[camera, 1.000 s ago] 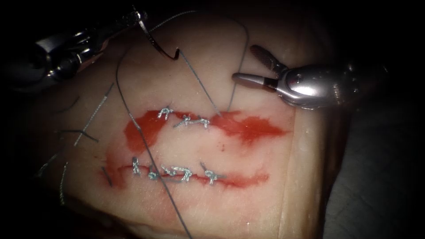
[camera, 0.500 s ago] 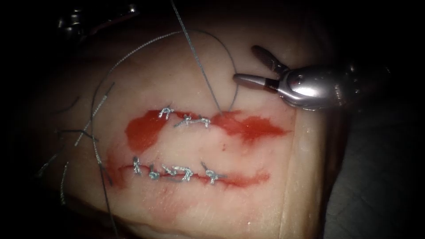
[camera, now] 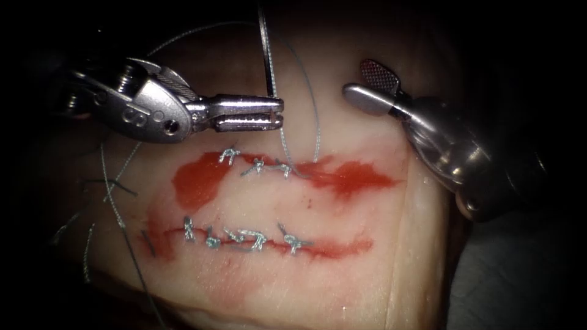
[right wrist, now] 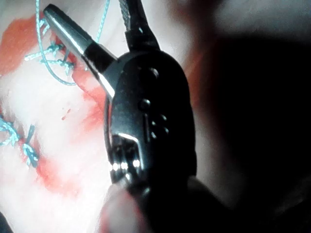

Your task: Wound Closure

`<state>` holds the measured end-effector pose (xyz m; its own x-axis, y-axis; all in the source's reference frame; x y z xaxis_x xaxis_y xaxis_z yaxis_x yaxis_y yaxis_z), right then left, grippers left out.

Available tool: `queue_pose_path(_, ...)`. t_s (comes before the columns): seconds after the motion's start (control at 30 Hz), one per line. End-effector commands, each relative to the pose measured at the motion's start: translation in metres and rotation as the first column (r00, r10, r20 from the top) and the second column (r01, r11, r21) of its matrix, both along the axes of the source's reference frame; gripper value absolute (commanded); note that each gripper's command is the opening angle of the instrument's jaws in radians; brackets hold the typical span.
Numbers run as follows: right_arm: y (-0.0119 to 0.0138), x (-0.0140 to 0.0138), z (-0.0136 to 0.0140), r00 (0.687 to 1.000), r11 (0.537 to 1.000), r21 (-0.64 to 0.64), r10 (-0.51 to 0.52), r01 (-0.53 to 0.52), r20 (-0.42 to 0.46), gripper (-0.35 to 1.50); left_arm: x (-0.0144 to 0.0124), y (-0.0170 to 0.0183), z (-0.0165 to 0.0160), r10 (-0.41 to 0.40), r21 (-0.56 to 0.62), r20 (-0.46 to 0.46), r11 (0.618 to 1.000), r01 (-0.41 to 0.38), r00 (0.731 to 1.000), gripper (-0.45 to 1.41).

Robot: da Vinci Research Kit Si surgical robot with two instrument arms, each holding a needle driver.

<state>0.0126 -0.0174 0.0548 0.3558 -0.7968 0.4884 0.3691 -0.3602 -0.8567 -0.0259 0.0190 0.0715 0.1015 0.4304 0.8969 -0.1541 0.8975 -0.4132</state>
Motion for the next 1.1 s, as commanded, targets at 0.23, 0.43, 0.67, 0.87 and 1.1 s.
queue_pose_path(0.23, -0.0030, 0.0008, -0.0022, 0.974, 0.962, 0.228, -0.105, 0.152, -0.202, 1.10, -0.0020, -0.0024, 0.0030, 0.161, -0.049, 0.054, 0.986, -0.158, 0.986, -0.45)
queue_pose_path(0.43, -0.0043, 0.0014, -0.0022, 0.956, 0.924, 0.334, -0.095, 0.189, -0.277, 1.08, -0.0023, -0.0029, 0.0025, 0.184, -0.073, 0.017, 0.981, -0.182, 0.983, -0.45)
queue_pose_path(0.67, -0.0039, 0.0026, -0.0019, 0.961, 0.920, 0.345, -0.099, 0.187, -0.257, 1.01, -0.0032, -0.0044, 0.0031, 0.208, -0.086, -0.013, 0.974, -0.209, 0.978, -0.45)
queue_pose_path(0.87, -0.0035, 0.0029, -0.0020, 0.963, 0.925, 0.335, -0.100, 0.182, -0.249, 1.00, -0.0037, -0.0054, 0.0033, 0.236, -0.066, -0.023, 0.969, -0.237, 0.971, -0.45)
queue_pose_path(1.1, -0.0034, 0.0031, -0.0020, 0.965, 0.931, 0.316, -0.108, 0.182, -0.240, 0.95, -0.0044, -0.0066, 0.0035, 0.256, -0.015, -0.023, 0.966, -0.257, 0.966, -0.45)
